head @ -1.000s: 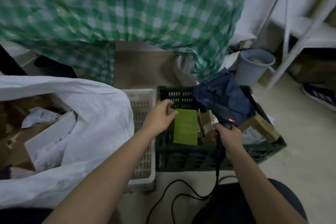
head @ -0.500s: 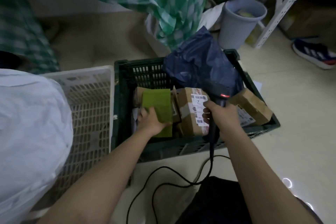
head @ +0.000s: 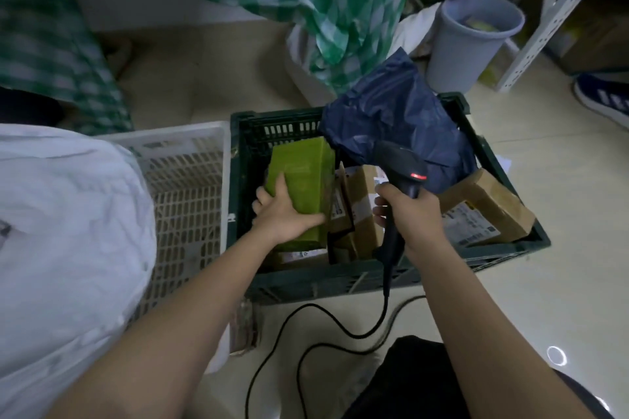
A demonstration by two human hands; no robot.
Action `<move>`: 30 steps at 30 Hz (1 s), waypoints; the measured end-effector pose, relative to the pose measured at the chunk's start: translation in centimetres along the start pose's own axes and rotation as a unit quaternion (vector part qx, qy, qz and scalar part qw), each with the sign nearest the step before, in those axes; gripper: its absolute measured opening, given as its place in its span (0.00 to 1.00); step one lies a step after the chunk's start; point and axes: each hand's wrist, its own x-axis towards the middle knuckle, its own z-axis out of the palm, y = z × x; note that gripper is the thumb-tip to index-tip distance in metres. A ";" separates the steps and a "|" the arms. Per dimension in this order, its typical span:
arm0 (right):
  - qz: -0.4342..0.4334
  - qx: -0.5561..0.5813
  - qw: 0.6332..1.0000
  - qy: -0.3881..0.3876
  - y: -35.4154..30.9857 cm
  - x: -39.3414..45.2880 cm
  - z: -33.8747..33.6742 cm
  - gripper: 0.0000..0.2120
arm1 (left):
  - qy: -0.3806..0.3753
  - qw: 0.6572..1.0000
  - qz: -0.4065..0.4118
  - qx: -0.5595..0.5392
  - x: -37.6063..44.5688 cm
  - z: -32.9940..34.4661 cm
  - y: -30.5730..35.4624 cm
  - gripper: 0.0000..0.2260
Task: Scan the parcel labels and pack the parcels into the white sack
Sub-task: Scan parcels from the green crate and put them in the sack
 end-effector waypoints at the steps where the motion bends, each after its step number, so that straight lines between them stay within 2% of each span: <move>1: -0.006 -0.006 1.000 0.003 -0.1 -0.4 0.5 0.05 | 0.013 0.999 0.023 -0.018 -0.8 -1.1 -0.2 0.54; 5: -0.044 0.021 0.999 -0.010 -0.5 -3.0 2.6 0.09 | 0.053 0.988 0.075 -0.122 -5.1 -5.0 -2.2 0.51; 7: -0.041 0.040 0.997 -0.041 -0.3 -4.6 3.7 0.02 | 0.038 0.973 0.076 -0.214 -7.5 -6.6 -3.8 0.50; 10: -0.004 0.058 0.993 -0.100 0.4 -7.1 5.0 0.11 | 0.020 0.934 0.076 -0.350 -11.1 -7.6 -6.2 0.39; 12: 0.007 0.052 0.990 -0.131 1.1 -9.0 5.7 0.09 | 0.016 0.912 0.066 -0.404 -13.1 -7.6 -7.6 0.33; 14: 0.013 0.061 0.987 -0.150 2.0 -10.8 6.3 0.10 | 0.002 0.904 0.062 -0.422 -14.7 -7.3 -8.8 0.28; 17: 0.010 0.060 0.989 -0.133 3.4 -13.8 6.6 0.12 | -0.054 0.898 0.054 -0.434 -16.7 -6.5 -10.3 0.19; 19: 0.026 0.070 0.990 -0.117 4.5 -15.5 6.6 0.15 | -0.085 0.883 0.050 -0.458 -17.9 -5.9 -11.5 0.17; 20: 0.031 0.073 0.990 -0.116 4.9 -16.2 6.6 0.16 | -0.076 0.880 0.049 -0.466 -18.4 -5.6 -12.0 0.18; 21: 0.034 0.073 0.990 -0.118 5.4 -16.8 6.6 0.17 | -0.046 0.889 0.053 -0.452 -19.1 -5.5 -12.4 0.17; 24: 0.029 0.055 0.988 -0.143 6.8 -18.3 7.3 0.20 | 0.063 0.944 0.078 -0.314 -20.2 -5.4 -13.3 0.17; 26: 0.027 0.057 0.987 -0.150 7.5 -19.0 8.0 0.19 | 0.106 0.958 0.086 -0.253 -20.7 -5.5 -13.8 0.19; 28: 0.038 0.081 0.984 -0.155 8.0 -19.4 8.8 0.13 | 0.122 0.970 0.080 -0.194 -21.0 -5.6 -14.3 0.19; 30: 0.042 0.109 0.980 -0.162 8.0 -19.6 9.5 0.09 | 0.083 0.982 0.074 -0.154 -21.2 -5.4 -15.0 0.33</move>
